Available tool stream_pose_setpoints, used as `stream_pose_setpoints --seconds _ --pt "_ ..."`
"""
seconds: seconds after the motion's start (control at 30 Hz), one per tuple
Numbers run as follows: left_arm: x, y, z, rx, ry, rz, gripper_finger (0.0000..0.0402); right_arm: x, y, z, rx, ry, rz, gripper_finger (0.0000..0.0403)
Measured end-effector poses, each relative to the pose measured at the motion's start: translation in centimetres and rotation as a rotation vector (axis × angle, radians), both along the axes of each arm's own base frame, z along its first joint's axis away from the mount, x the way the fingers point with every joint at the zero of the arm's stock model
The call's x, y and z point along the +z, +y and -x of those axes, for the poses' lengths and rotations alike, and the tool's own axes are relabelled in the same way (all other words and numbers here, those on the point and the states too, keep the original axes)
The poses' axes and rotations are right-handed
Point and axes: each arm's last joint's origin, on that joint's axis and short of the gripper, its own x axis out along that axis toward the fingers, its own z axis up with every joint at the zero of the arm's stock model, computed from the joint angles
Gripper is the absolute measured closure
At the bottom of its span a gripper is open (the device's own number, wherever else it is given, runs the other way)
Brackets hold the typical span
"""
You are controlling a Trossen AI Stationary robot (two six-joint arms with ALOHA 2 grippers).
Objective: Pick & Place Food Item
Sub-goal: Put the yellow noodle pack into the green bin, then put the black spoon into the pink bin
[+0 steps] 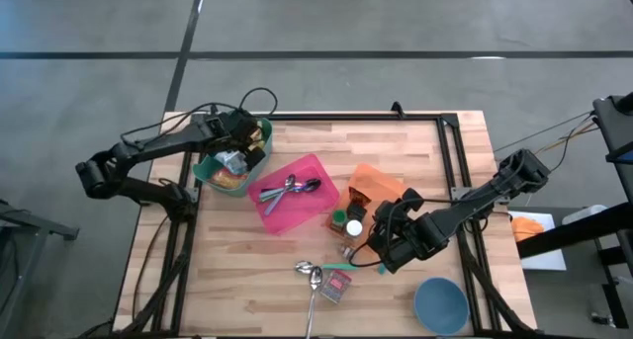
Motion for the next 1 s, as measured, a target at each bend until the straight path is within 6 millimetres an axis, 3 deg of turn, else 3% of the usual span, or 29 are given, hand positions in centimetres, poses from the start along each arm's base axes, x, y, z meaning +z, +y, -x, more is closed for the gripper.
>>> stream_pose_setpoints --seconds 0.23,0.7,1.0 --pt "0.2 0.0 -0.1 0.018 -0.017 0.001 0.0386 0.0 0.0 0.0 0.0 -0.004 -0.002 0.0193" --pt "2.0 0.1 -0.1 0.045 -0.011 0.027 0.0205 0.0 0.0 -0.1 0.001 -0.004 -0.007 0.0193" --pt "3.4 -0.8 -0.8 0.039 -0.023 0.052 0.0146 0.0 0.1 0.0 0.003 0.004 -0.028 0.0193"
